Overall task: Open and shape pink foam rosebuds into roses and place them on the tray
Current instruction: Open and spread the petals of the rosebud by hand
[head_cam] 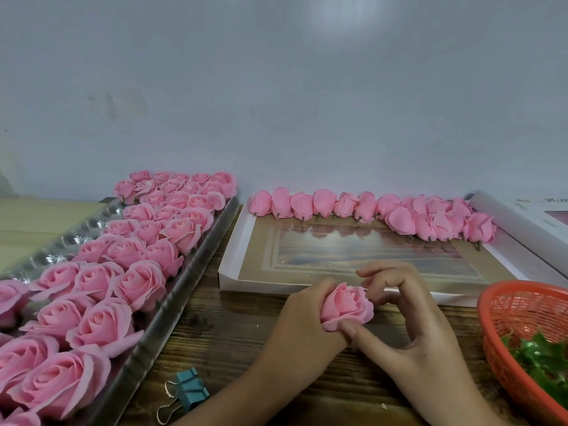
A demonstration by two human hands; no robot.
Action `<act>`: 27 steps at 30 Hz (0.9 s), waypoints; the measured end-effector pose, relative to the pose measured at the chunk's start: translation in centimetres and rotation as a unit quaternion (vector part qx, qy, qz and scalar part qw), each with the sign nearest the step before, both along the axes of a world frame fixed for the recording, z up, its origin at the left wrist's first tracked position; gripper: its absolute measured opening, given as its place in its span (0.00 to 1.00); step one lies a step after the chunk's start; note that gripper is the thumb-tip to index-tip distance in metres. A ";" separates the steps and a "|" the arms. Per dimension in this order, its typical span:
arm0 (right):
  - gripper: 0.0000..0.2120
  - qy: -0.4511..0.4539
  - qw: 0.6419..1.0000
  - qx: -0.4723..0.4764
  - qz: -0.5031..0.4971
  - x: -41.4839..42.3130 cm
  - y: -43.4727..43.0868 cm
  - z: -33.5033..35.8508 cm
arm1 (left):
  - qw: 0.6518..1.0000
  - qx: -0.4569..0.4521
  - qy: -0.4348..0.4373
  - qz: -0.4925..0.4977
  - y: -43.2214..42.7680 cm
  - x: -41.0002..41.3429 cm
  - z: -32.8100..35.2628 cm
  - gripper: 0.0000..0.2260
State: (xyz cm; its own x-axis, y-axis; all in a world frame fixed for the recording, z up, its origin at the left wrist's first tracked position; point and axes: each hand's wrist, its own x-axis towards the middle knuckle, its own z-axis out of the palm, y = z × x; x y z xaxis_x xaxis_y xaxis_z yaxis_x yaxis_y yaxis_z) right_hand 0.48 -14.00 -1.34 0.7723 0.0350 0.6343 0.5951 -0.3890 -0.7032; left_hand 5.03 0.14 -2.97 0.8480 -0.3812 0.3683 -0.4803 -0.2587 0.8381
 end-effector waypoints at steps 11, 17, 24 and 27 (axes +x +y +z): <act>0.07 -0.046 0.997 -0.054 -0.011 -0.1 0.1 0.2 | 0.999 -0.020 0.045 -0.018 -0.8 1.2 -1.6 0.15; 0.05 -0.078 0.991 -0.107 -0.023 -0.2 0.2 0.3 | 0.999 0.022 -0.021 -0.034 -0.2 0.2 -0.6 0.02; 0.06 -0.052 0.994 -0.091 -0.031 -0.4 0.1 0.4 | 0.996 0.076 -0.050 -0.016 -0.3 -0.7 0.1 0.05; 0.07 -0.099 0.985 -0.136 -0.035 -0.2 0.1 0.6 | 0.994 0.093 -0.051 -0.005 -0.7 -0.5 -0.1 0.04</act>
State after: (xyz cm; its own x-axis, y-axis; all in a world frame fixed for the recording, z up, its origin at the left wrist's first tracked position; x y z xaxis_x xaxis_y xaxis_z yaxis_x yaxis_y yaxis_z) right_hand 0.26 -13.93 -0.76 0.6414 0.1756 0.7468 0.6749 -0.5920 -0.4405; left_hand 4.53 -0.57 -3.12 0.8062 -0.4578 0.3747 -0.5630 -0.3993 0.7236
